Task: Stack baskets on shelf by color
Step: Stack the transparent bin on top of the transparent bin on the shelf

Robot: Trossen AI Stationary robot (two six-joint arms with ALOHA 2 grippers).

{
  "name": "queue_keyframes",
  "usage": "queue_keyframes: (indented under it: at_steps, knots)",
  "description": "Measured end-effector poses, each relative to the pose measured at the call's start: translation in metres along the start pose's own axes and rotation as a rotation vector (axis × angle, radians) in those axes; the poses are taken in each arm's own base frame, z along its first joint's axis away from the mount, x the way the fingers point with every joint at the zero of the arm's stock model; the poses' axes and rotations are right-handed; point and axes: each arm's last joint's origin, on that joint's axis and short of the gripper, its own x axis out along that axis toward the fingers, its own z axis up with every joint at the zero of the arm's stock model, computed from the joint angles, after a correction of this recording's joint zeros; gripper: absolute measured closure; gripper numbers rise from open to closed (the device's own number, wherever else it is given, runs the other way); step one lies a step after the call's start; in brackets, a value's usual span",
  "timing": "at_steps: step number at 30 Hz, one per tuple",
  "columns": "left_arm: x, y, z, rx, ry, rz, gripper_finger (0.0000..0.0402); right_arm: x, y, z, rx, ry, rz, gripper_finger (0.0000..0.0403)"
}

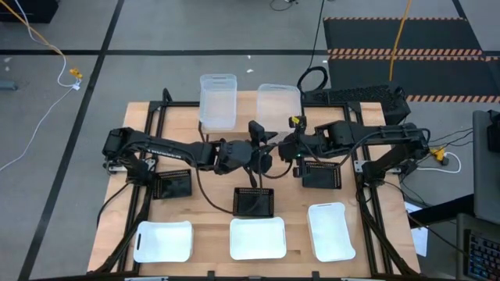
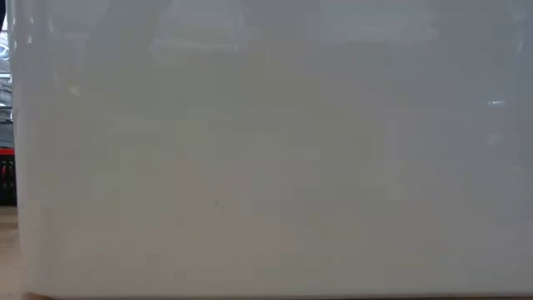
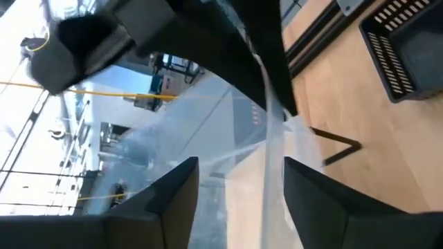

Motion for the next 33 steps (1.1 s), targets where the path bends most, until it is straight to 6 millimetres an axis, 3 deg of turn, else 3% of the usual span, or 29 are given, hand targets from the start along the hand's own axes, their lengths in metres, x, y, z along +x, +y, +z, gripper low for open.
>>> queue_keyframes:
  at_steps: [3,11,18,24,29,33]
  knots:
    - [-0.001,-0.001,0.001,-0.009,0.000,0.000,0.0239,-0.002,-0.001,-0.001,-0.013,0.001,-0.025,0.0402]
    - [-0.001,-0.004,0.000,-0.007,0.004,-0.021,0.0387,-0.002,-0.002,-0.002,-0.028,0.015,-0.063,0.0402]
    - [-0.002,-0.003,0.001,-0.021,-0.006,-0.026,0.0395,-0.002,-0.002,-0.002,-0.112,0.020,-0.062,0.0397]
    - [-0.016,0.012,-0.003,-0.020,-0.003,-0.018,0.0397,-0.012,-0.005,-0.003,-0.207,0.003,-0.168,0.0340]
    - [-0.042,0.046,-0.014,-0.056,-0.010,0.017,0.0398,-0.052,-0.018,-0.009,-0.139,-0.201,-0.251,0.0281]
    - [-0.073,0.084,-0.038,-0.129,0.023,0.051,0.0399,-0.092,-0.028,-0.024,-0.035,-0.450,-0.136,0.0249]
